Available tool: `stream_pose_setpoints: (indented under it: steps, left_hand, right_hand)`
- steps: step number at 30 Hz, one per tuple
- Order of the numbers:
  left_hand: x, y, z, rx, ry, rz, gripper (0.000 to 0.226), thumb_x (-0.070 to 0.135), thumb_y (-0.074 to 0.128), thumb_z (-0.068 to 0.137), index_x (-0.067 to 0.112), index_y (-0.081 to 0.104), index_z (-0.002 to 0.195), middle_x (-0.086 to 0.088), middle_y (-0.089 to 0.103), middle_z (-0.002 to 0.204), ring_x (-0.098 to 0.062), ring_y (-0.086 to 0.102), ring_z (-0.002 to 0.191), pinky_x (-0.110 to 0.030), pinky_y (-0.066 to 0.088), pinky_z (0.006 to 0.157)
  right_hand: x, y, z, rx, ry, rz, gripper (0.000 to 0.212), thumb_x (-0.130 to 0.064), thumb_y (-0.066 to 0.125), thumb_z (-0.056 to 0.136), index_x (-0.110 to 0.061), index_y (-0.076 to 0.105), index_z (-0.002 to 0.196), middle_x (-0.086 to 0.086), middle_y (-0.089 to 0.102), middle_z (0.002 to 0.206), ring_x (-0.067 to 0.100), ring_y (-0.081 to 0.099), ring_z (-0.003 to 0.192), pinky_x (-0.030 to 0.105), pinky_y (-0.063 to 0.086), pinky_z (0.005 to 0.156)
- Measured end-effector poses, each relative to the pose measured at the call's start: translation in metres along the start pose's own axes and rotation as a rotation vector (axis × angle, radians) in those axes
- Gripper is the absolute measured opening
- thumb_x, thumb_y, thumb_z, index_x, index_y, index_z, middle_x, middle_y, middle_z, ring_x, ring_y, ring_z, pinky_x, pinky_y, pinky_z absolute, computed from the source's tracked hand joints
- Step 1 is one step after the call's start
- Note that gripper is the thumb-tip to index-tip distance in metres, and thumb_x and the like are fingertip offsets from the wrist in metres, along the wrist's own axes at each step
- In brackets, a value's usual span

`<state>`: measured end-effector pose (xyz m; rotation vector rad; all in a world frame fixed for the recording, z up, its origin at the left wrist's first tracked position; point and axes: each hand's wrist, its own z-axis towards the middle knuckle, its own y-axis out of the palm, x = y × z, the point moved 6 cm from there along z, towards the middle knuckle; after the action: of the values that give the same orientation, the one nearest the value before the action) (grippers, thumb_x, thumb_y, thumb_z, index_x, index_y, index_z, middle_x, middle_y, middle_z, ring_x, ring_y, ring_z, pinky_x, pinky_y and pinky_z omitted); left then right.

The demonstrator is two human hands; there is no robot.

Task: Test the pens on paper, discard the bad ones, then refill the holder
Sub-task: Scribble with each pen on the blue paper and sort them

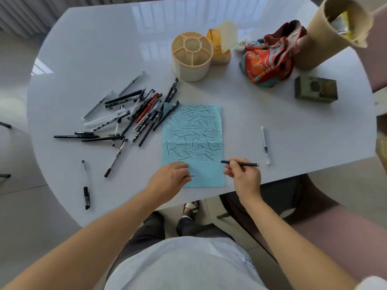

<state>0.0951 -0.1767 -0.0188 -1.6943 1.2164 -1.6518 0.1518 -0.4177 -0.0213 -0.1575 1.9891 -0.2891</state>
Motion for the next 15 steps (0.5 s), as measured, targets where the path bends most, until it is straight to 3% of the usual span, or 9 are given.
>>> stream_pose_setpoints:
  steps: [3, 6, 11, 13, 15]
  left_hand:
    - [0.002, 0.013, 0.006, -0.066, 0.003, 0.022, 0.025, 0.033, 0.057, 0.099, 0.014, 0.073, 0.102, -0.003, 0.06, 0.135, -0.023, 0.047, 0.134, -0.035, 0.041, 0.107]
    - [-0.004, 0.013, 0.005, -0.054, -0.016, 0.016, 0.025, 0.034, 0.057, 0.099, 0.015, 0.073, 0.103, -0.003, 0.057, 0.141, -0.022, 0.045, 0.137, -0.035, 0.038, 0.111]
    - [-0.002, 0.011, 0.005, -0.02, -0.022, 0.013, 0.023, 0.032, 0.059, 0.098, 0.015, 0.074, 0.099, -0.001, 0.059, 0.138, -0.021, 0.047, 0.135, -0.033, 0.039, 0.11]
    - [-0.003, 0.012, 0.005, -0.021, -0.037, 0.01, 0.023, 0.032, 0.058, 0.098, 0.015, 0.074, 0.098, 0.0, 0.06, 0.137, -0.019, 0.048, 0.135, -0.032, 0.039, 0.11]
    - [-0.004, 0.011, 0.006, -0.008, -0.053, 0.0, 0.025, 0.034, 0.057, 0.099, 0.016, 0.074, 0.097, 0.002, 0.062, 0.134, -0.017, 0.048, 0.134, -0.031, 0.041, 0.107]
  right_hand:
    - [-0.004, 0.019, 0.001, -0.081, -0.182, -0.209, 0.015, -0.02, 0.066, 0.093, -0.033, 0.074, 0.093, -0.005, 0.077, 0.082, 0.01, 0.075, 0.074, 0.035, 0.064, 0.072]
    - [-0.007, 0.03, 0.001, -0.122, -0.297, -0.335, 0.012, -0.018, 0.067, 0.093, -0.023, 0.076, 0.099, -0.006, 0.076, 0.083, 0.011, 0.073, 0.075, 0.037, 0.063, 0.073]
    - [-0.013, 0.021, 0.009, -0.071, -0.373, -0.459, 0.012, -0.02, 0.062, 0.097, -0.018, 0.074, 0.097, -0.006, 0.072, 0.082, 0.002, 0.067, 0.074, 0.017, 0.056, 0.065]
    - [-0.014, 0.012, 0.014, -0.029, -0.342, -0.438, 0.012, -0.018, 0.06, 0.098, -0.018, 0.072, 0.095, -0.004, 0.072, 0.083, 0.001, 0.067, 0.074, 0.008, 0.05, 0.061]
    - [-0.015, 0.006, 0.013, -0.02, -0.303, -0.349, 0.01, -0.016, 0.061, 0.098, -0.018, 0.07, 0.095, -0.002, 0.072, 0.084, 0.006, 0.069, 0.074, 0.008, 0.051, 0.062]
